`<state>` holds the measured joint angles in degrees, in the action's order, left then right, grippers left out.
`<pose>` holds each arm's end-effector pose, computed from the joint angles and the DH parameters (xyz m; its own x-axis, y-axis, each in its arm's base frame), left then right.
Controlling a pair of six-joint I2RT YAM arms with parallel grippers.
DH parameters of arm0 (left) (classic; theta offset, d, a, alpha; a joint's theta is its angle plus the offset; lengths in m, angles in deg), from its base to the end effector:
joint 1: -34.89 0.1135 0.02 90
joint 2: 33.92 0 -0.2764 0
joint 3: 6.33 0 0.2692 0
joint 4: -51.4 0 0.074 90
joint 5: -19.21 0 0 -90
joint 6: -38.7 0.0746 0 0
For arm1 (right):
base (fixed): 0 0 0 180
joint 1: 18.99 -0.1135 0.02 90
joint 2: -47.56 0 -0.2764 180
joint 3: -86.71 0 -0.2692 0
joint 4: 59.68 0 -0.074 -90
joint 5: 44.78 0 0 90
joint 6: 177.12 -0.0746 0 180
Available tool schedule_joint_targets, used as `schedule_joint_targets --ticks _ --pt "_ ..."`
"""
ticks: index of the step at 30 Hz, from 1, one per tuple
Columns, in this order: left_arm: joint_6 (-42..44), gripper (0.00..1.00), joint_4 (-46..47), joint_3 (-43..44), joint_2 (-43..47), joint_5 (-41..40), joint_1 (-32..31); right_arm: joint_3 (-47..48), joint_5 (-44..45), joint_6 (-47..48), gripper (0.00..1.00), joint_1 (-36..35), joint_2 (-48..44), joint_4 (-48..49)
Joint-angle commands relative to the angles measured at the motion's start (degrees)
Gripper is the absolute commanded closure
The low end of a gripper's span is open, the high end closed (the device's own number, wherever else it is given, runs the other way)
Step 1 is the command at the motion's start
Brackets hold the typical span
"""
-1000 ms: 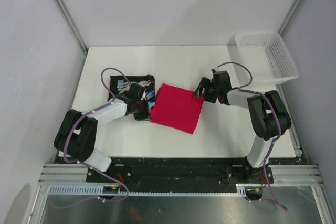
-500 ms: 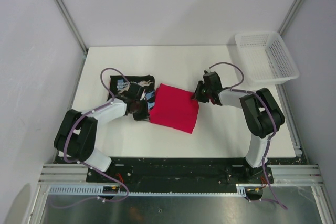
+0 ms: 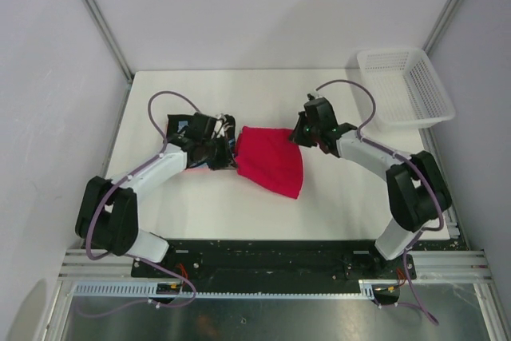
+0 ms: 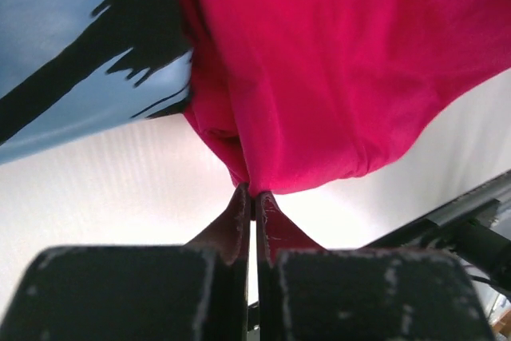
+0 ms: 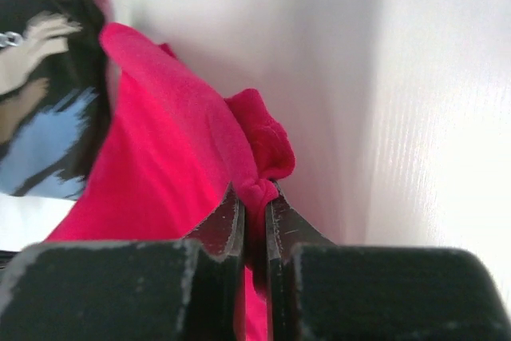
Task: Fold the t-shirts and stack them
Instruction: Put the neatly folded tshirt into the corner of the board with both arms
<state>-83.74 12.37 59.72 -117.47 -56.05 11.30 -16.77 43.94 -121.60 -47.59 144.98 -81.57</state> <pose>0.2914 -0.1480 0.1853 -0.9218 -0.1636 -0.3516 0.0251 0.8797 -0.4750 0.3646 0.2007 0.1906 -0.7707 0.2244 -0.5963 -0.0687 0.9012 0.4280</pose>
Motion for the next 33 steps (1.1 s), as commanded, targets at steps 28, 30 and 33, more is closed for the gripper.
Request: schedule_joint_targets --ticks 28,30,33 --pt "2.9 1.0 -8.1 12.2 11.1 -2.8 10.3 26.7 2.6 5.5 1.0 -5.3 1.9 -2.7" --pt "3.8 1.0 -9.0 12.0 11.8 -3.3 12.7 30.8 2.6 5.6 1.0 -6.7 5.6 -2.8" --pt "5.2 1.0 -9.9 11.2 12.5 -4.1 16.3 37.1 2.4 5.5 1.0 -8.6 11.3 -3.7"
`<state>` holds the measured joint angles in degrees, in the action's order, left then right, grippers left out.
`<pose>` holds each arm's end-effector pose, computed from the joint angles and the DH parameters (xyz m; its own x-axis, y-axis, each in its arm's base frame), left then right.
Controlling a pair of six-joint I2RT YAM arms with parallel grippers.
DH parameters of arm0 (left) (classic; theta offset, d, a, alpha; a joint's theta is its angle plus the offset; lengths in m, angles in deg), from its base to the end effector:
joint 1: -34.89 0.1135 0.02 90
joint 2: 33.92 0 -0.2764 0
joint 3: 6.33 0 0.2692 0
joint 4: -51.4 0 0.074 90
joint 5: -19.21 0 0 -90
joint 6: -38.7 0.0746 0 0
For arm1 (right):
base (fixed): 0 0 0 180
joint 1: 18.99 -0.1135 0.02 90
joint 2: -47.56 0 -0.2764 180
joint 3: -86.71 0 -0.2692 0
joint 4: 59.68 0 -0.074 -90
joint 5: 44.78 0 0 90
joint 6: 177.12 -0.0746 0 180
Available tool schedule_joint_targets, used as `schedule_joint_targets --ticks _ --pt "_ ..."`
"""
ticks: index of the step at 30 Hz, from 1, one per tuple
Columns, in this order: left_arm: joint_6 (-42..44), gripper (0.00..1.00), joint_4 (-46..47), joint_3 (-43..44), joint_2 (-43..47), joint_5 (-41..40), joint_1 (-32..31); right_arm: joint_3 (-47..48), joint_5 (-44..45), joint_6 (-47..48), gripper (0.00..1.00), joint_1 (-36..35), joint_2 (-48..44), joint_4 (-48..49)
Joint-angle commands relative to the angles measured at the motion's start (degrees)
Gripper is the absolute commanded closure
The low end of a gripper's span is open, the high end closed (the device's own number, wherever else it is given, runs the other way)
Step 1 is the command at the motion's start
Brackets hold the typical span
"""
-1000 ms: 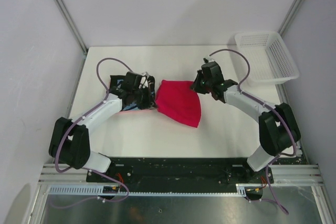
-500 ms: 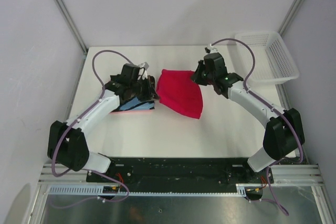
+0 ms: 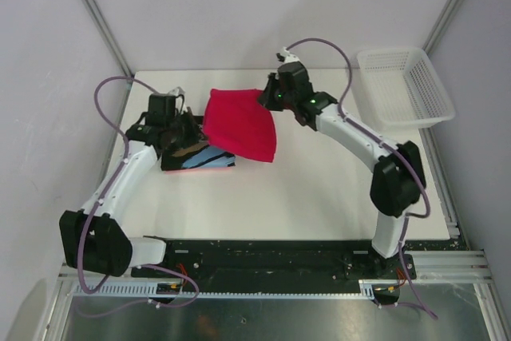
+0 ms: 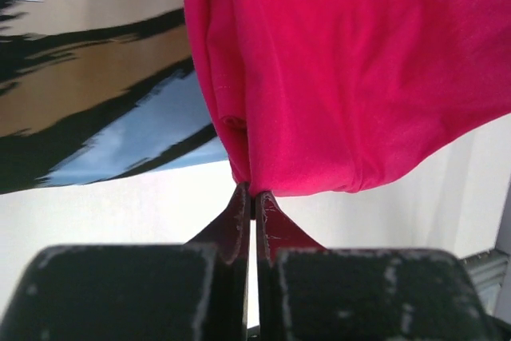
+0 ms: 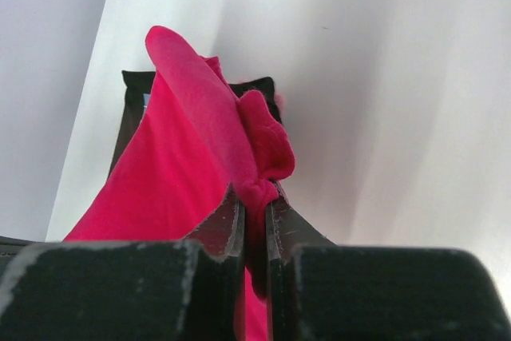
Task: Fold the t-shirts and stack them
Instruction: Put the neatly folded tshirt into the corner of the board with both arms
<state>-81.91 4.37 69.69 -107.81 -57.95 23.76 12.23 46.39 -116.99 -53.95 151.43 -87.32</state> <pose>0.3071 -0.0773 0.2855 -0.7706 -0.3544 -0.5298 -0.0578 0.8666 -0.4957 0.4016 0.2789 0.3245 -0.5893 0.1956 -0.7839 -0.3049 0.8447 0.4399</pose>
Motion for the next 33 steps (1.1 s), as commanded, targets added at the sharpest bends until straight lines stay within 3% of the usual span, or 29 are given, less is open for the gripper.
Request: schedule_joint_targets --ticks 1,12,30,33 --pt "3.7 1.0 -2.2 1.0 3.1 -2.5 4.9 10.3 -0.1 0.8 1.0 -2.7 6.8 1.6" --pt "6.6 1.0 -3.8 -2.2 4.4 -5.6 14.0 31.3 -0.5 -0.6 1.0 -6.5 22.9 -4.1" --pt "6.0 1.0 -3.7 -5.7 4.7 -9.8 21.0 43.3 -5.4 -1.8 1.0 -6.8 33.3 -7.1" --pt "5.2 1.0 -3.2 -8.4 3.9 -12.1 22.3 44.5 -6.9 -2.5 0.82 -5.9 35.7 -7.4"
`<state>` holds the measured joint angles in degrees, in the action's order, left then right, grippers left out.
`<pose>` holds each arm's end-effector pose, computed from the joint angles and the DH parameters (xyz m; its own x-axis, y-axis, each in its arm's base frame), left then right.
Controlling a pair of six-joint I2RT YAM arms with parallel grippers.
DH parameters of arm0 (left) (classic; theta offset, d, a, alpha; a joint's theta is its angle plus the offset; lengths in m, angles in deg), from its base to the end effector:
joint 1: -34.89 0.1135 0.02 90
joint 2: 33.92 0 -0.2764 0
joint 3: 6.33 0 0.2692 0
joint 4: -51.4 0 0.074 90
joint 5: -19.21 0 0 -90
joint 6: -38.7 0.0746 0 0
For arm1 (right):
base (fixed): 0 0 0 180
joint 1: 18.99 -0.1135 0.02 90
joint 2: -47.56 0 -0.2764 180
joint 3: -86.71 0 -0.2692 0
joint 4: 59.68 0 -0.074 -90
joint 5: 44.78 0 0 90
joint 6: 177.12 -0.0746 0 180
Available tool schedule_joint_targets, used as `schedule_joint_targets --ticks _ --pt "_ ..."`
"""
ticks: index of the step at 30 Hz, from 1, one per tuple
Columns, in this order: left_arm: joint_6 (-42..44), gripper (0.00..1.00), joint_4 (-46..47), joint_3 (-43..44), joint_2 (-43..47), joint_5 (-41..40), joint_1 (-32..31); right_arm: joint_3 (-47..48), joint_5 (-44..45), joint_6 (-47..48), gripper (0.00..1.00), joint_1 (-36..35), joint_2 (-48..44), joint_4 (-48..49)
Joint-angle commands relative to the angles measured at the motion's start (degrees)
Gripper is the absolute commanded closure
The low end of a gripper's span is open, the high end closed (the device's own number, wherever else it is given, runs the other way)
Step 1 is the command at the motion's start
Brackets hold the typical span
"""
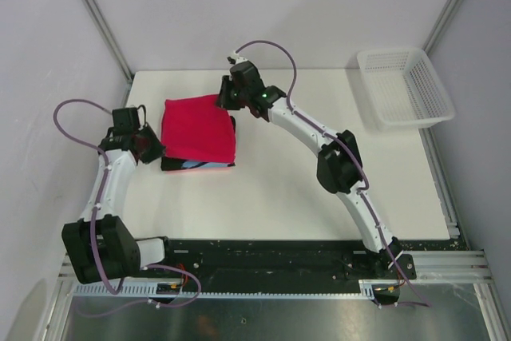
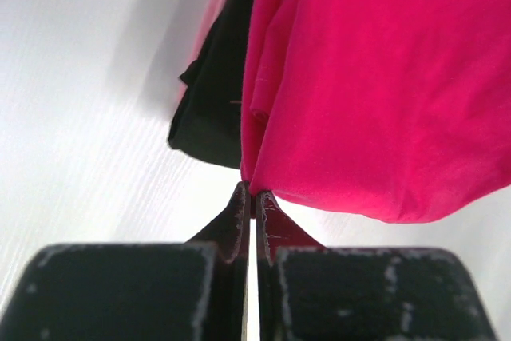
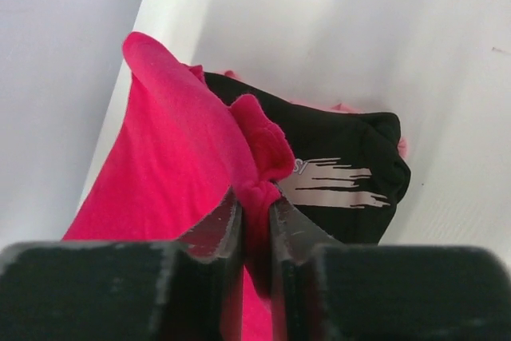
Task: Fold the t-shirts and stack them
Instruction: Put the neatly folded tshirt into the corner of the board with both arms
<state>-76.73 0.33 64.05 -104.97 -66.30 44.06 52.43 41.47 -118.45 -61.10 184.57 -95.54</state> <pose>0.2885 0.0407 0.2553 -0.6524 -0.5389 -0.5328 -0.4331 0.8421 -0.3214 0.4569 0.4196 0.2750 -0.6595 0.1033 -0.7445 -0.4324 0.7581 0.4882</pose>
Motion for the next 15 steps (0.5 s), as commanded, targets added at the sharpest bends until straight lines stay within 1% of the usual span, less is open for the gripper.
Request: schedule_joint_targets --ticks 1,3,4,5,6,7,9,11,13,15 --pt "-0.4 0.96 1.2 -3.9 0.6 -3.7 2.8 4.9 -2.4 -1.2 0.71 1.7 3.4 0.5" --pt "-1.2 0.73 2.0 -5.9 -0.3 -3.7 5.1 6.3 -2.9 -1.4 0.51 2.9 4.7 -0.5" --pt "-1.5 0.61 2.3 -6.4 -0.2 -4.0 6.1 7.1 -3.3 -1.5 0.35 3.8 5.0 -1.2" --pt "-1.7 0.51 2.3 -6.5 0.5 -4.1 6.9 7.7 -3.9 -1.7 0.22 4.8 5.2 -1.9" --pt "-1.8 0.45 2.4 -6.3 1.4 -5.3 7.3 8.1 -4.6 -1.8 0.12 5.8 4.9 -2.6" --pt "-2.0 0.41 2.5 -5.7 2.6 -5.9 7.5 8.0 -5.3 -1.9 0.07 6.6 4.3 -3.2" --pt "-2.1 0.36 2.8 -4.3 4.8 -5.3 7.1 6.7 -5.6 -1.4 0.02 8.1 2.2 -3.9" --pt "-1.6 0.34 3.2 -2.2 6.1 -5.0 4.3 3.8 -5.2 -0.7 0.01 8.9 -0.9 -4.1" --pt "-0.9 0.33 3.6 0.7 6.2 -6.2 -1.3 -0.1 -4.4 -0.1 0.01 9.3 -4.4 -4.4" --pt "-0.6 0.32 3.8 3.9 4.6 -7.0 -8.6 -5.2 -3.4 0.3 0.01 9.7 -8.1 -4.1"
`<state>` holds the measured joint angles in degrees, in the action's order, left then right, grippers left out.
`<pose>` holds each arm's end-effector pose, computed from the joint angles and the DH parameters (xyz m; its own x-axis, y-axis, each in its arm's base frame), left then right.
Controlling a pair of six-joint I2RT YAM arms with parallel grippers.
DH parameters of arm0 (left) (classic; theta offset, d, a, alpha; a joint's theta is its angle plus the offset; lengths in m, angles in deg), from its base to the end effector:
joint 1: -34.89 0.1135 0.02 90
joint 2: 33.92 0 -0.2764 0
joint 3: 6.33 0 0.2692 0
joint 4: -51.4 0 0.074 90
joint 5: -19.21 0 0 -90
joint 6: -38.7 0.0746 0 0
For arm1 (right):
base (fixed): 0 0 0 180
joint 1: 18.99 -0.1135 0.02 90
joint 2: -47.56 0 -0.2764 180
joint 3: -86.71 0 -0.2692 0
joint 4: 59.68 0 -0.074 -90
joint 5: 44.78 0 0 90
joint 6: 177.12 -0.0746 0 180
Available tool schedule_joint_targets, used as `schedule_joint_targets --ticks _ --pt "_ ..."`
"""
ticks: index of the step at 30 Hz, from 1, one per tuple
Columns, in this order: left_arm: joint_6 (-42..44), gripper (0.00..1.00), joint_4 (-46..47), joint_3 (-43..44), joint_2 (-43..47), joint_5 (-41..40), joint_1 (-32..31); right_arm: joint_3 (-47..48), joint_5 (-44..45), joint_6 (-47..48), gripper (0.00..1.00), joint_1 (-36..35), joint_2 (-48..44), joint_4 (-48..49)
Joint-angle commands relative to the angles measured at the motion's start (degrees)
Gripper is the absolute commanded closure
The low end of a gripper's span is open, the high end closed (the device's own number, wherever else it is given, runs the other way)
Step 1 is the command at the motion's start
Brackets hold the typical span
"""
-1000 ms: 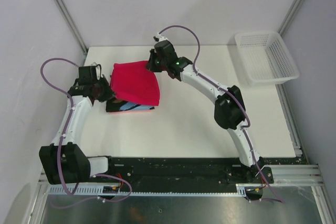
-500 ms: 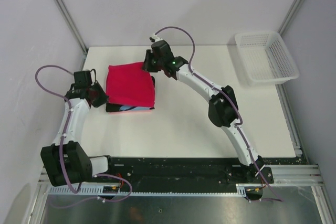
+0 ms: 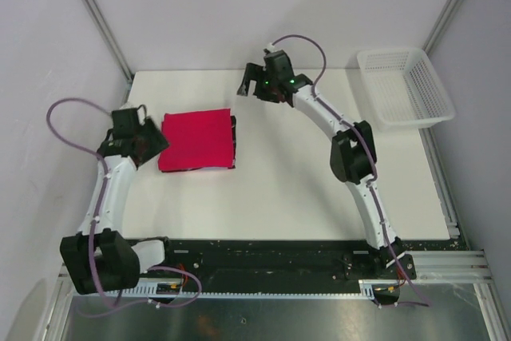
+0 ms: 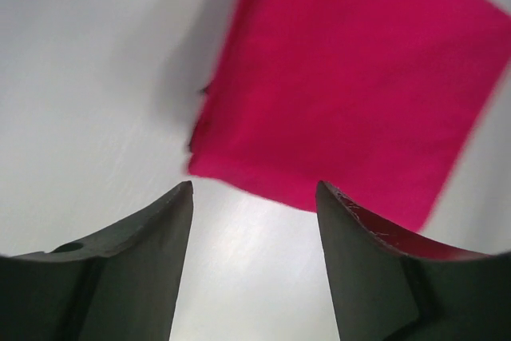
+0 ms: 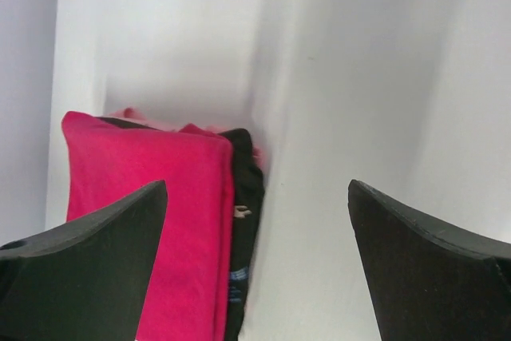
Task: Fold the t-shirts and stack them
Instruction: Put the neatly folded tshirt into the corner of the board with both arms, then put the neatly folded tshirt into the corner of the board with the left arm
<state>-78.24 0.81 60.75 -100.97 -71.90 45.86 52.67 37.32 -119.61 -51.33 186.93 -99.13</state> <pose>0.2705 0.0539 0.2534 -0.5842 -0.5746 -0.5731 -0.5239 0.8064 -0.2745 0.5195 0.3411 0.2441 -0.7237 0.1715 -0.6685 -0.2830 0.8097 0.5141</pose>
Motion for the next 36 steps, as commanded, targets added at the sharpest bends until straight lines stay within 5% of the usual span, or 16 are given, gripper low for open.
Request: schedule_joint_targets --ticks 1,7,12,23,36 --pt "0.8 0.32 3.5 8.8 -1.2 -1.2 -13.7 -8.3 1.3 1.4 0.01 0.2 -12.5 -0.2" --pt "-0.3 0.32 5.1 20.6 -18.1 -1.0 -31.9 -30.3 4.6 -0.7 0.01 4.9 -27.5 3.3" --pt "-2.6 0.31 5.2 31.6 -34.0 -1.7 -38.5 -45.7 3.4 -1.9 0.01 11.0 -38.9 5.8" --pt "-4.2 0.31 5.1 39.6 -50.1 -1.2 -37.8 -57.7 3.3 0.2 0.01 15.2 -50.0 3.5" --pt "-9.7 0.31 5.7 25.8 -47.5 -7.0 -28.6 -59.8 3.5 -0.1 0.01 12.1 -48.7 4.8"
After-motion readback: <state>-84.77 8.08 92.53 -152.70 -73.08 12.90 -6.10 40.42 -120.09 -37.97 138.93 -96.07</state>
